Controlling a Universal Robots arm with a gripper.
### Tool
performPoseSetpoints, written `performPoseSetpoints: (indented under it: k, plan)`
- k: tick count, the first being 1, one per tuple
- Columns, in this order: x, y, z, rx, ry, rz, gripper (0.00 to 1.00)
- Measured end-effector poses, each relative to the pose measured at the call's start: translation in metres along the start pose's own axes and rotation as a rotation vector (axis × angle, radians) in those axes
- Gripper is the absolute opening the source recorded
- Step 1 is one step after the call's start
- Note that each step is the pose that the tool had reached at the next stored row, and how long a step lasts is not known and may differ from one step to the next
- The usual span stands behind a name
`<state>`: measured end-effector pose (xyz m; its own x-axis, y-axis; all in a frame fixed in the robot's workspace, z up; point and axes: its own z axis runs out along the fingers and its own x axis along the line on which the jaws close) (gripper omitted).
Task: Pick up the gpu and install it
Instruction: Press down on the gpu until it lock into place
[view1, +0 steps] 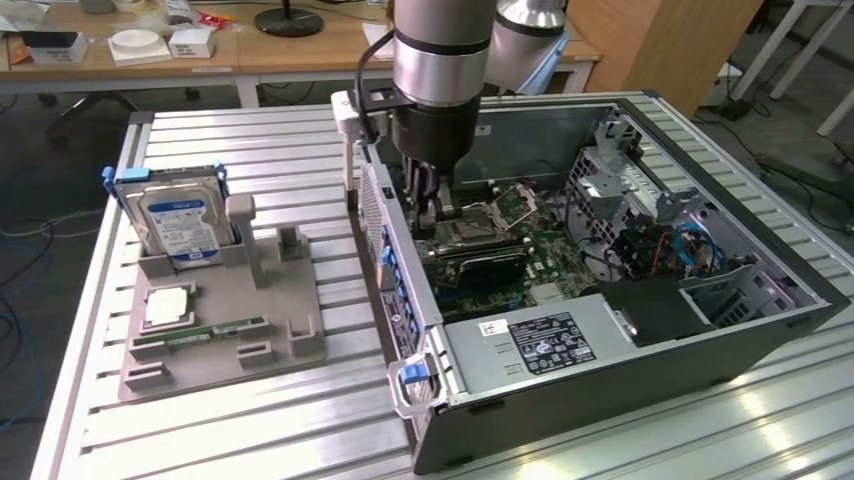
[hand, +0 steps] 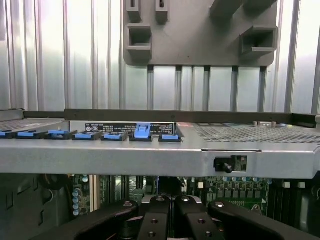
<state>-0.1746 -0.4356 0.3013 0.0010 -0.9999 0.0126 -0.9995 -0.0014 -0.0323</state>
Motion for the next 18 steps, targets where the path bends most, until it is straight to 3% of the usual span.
performPoseSetpoints:
  k: [6, 18]
  plan:
    - [0.0000, 0.0061, 0.0000, 0.0001, -0.0001, 0.000, 0.10]
    - [0.0030, 0.0078, 0.0001, 0.0001, -0.0001, 0.000, 0.10]
